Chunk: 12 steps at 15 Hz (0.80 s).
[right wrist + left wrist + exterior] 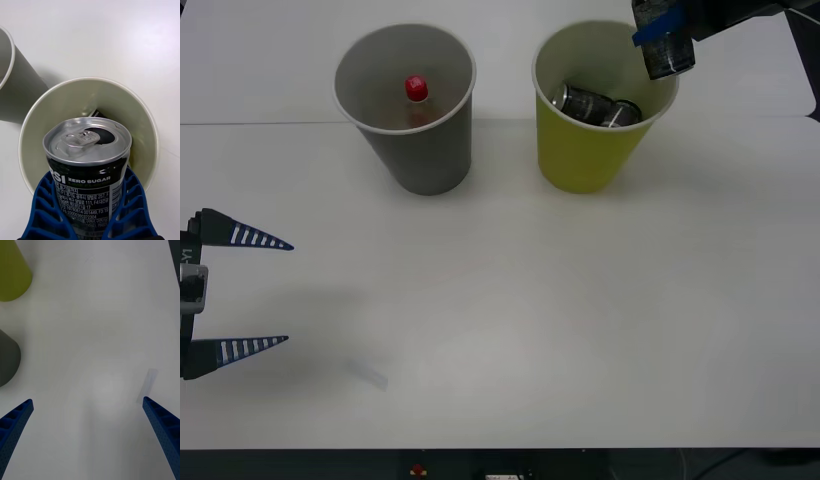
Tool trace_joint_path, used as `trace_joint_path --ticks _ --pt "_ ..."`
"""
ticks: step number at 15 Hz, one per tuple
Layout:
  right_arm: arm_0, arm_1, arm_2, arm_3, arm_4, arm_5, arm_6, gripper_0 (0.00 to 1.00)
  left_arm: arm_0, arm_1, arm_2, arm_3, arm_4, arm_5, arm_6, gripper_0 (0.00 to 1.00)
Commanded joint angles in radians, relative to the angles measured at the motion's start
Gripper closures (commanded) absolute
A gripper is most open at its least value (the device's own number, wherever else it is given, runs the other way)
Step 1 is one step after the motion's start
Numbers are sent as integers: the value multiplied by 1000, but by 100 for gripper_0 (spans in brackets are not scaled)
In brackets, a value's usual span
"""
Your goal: Put the can into the green bin and the plastic bottle into the gray bin
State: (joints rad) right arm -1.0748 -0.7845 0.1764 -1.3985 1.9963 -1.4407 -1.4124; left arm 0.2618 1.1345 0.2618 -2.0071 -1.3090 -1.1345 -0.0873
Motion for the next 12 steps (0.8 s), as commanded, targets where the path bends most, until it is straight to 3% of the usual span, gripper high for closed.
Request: trace_joint_path --ticks 1,5,7,8,10,12 --pt "-71 57 52 99 52 0 1 100 0 0 0 0 0 0 0 0" --pt "-126 107 74 182 87 3 24 98 0 0 0 0 0 0 0 0" --pt "-126 113 75 182 93 3 33 79 0 0 0 0 0 0 0 0" --pt "-126 114 77 182 93 3 41 64 0 0 0 0 0 0 0 0" --pt "-129 114 77 182 91 3 52 0 0 0 0 0 0 0 0 0" --pt "-129 113 75 182 82 3 72 0 0 0 0 0 0 0 0 0"
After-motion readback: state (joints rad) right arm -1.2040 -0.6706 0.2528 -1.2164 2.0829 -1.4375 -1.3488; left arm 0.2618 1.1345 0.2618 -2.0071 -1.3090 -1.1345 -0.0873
